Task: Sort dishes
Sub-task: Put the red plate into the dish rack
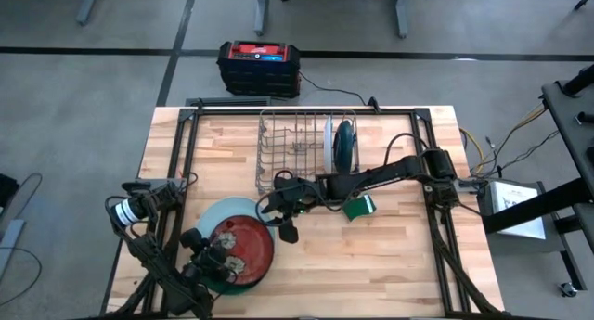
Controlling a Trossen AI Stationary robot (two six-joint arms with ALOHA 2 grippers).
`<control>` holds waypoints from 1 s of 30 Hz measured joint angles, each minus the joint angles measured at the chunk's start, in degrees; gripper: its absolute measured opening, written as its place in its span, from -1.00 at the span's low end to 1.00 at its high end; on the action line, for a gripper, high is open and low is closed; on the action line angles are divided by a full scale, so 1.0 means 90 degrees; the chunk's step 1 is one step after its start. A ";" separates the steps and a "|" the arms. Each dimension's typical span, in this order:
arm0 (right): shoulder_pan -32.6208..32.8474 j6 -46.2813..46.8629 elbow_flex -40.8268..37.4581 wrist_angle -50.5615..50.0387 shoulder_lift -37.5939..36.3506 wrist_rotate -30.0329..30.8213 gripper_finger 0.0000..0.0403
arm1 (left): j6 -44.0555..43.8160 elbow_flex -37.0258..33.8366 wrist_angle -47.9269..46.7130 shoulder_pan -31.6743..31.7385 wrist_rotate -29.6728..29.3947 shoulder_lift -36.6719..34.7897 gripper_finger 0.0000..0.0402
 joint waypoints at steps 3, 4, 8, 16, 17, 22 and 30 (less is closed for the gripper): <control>0.0000 0.0073 0.0000 -0.0032 0.0000 -0.0001 -0.16 | 0.0180 -0.0034 -0.0089 0.0002 -0.0013 0.0000 -0.42; 0.0000 0.0076 0.0000 -0.0042 0.0000 0.0000 -0.16 | 0.0272 -0.0041 -0.0095 0.0002 -0.0015 0.0000 -0.42; 0.0002 0.0104 0.0000 -0.0187 0.0007 0.0318 -0.15 | 0.0547 -0.0067 -0.0112 0.0002 -0.0015 0.0000 -0.42; -0.0002 0.0279 0.0000 -0.0384 0.0007 0.0811 -0.13 | 0.0711 -0.0210 -0.0120 0.0002 -0.0025 0.0000 -0.42; -0.0002 0.0299 0.0000 -0.0449 0.0007 0.0854 -0.13 | 0.0709 -0.0234 -0.0122 0.0002 -0.0027 0.0000 -0.42; 0.0002 0.0427 -0.0005 -0.0888 0.0008 0.1178 -0.13 | 0.0704 -0.0331 -0.0122 0.0002 -0.0036 0.0000 -0.42; 0.0007 0.0280 -0.0015 -0.1303 0.0010 0.1219 -0.13 | 0.0805 -0.0380 -0.0127 0.0002 -0.0042 0.0000 -0.42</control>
